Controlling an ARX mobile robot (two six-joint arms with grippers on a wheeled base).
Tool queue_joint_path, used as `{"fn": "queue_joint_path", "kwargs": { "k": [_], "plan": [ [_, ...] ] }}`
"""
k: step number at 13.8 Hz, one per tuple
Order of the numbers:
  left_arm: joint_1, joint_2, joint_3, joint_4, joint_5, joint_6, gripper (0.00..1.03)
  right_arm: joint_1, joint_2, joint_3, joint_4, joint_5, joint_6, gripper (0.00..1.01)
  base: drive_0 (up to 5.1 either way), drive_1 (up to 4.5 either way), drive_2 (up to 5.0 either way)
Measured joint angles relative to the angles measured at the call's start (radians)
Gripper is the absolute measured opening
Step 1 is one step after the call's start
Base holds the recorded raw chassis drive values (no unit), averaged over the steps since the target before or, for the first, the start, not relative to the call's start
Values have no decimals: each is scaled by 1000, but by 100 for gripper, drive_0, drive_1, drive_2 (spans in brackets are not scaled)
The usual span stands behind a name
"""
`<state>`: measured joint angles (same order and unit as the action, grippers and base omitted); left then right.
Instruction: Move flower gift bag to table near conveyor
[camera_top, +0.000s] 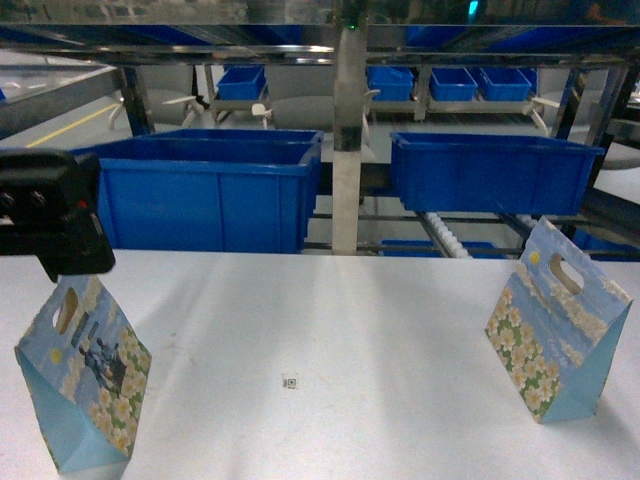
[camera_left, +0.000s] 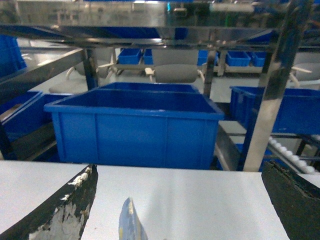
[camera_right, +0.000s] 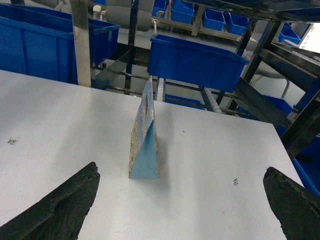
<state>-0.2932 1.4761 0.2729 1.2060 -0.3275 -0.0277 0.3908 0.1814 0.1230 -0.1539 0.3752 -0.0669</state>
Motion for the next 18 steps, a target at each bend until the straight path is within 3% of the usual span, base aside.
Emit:
{"fn": "queue_joint_path", "kwargs": {
  "k": [3, 9, 13, 18],
  "plan": [
    [-19, -277, -54, -312, 71, -14, 98, 0, 0, 0, 0, 0, 0, 98, 0, 0, 0],
    [-82, -816, -158, -827, -21, -17, 98, 0, 0, 0, 0, 0, 0, 98, 0, 0, 0],
    [-100, -899, -167, -917, -47, -16, 98, 0, 0, 0, 0, 0, 0, 98, 0, 0, 0],
    [-86, -969, -167, -993, -53, -18, 98, 0, 0, 0, 0, 0, 0, 98, 0, 0, 0]
  ]
}}
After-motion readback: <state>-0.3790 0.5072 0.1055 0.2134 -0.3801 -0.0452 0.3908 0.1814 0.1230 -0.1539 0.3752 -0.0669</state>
